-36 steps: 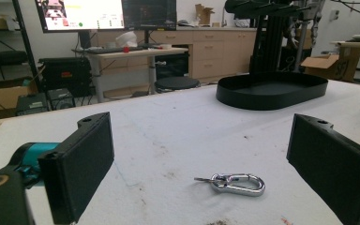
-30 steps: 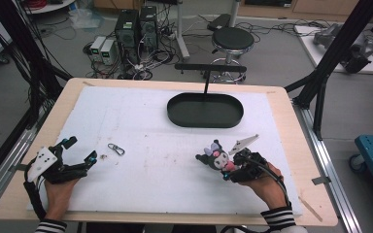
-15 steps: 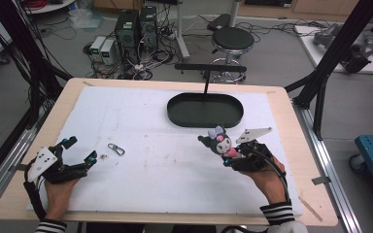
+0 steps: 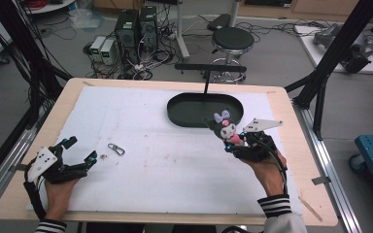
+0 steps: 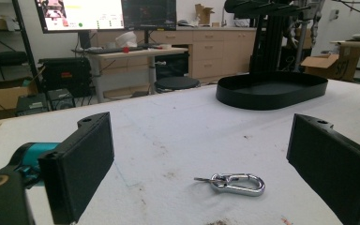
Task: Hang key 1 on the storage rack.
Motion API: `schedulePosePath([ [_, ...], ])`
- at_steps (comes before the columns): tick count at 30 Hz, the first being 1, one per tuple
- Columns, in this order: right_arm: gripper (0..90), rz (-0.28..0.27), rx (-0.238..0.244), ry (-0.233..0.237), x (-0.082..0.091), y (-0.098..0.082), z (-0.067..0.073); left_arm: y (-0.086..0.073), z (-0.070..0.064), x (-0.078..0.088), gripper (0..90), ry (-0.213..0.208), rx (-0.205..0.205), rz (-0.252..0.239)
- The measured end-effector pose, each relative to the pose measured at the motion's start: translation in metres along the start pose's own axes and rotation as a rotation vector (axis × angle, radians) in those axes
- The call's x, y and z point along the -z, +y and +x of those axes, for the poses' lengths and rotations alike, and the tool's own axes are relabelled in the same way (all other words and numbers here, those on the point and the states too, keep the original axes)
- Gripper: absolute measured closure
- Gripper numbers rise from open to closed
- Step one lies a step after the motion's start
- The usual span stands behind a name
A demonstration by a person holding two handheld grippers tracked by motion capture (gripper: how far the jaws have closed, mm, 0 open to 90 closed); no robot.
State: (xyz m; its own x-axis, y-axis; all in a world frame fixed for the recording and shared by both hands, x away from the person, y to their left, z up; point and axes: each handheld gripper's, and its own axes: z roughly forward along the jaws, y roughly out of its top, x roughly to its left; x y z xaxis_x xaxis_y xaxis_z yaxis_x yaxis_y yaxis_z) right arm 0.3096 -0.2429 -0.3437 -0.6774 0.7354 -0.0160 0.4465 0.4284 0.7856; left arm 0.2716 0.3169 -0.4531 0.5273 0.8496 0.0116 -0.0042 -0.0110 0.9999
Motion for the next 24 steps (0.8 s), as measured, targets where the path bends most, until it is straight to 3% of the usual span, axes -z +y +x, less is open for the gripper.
schedulePosePath([
  [14, 55.9, -0.098, -0.068, -0.068, -0.001, 0.029, -0.013, 0.000, 0.000, 0.000, 8.0, -0.001, 0.007, -0.003],
  [24, 55.9, -0.124, -0.111, -0.100, -0.004, 0.045, -0.026, 0.000, 0.000, 0.000, 8.1, -0.001, 0.007, -0.003],
])
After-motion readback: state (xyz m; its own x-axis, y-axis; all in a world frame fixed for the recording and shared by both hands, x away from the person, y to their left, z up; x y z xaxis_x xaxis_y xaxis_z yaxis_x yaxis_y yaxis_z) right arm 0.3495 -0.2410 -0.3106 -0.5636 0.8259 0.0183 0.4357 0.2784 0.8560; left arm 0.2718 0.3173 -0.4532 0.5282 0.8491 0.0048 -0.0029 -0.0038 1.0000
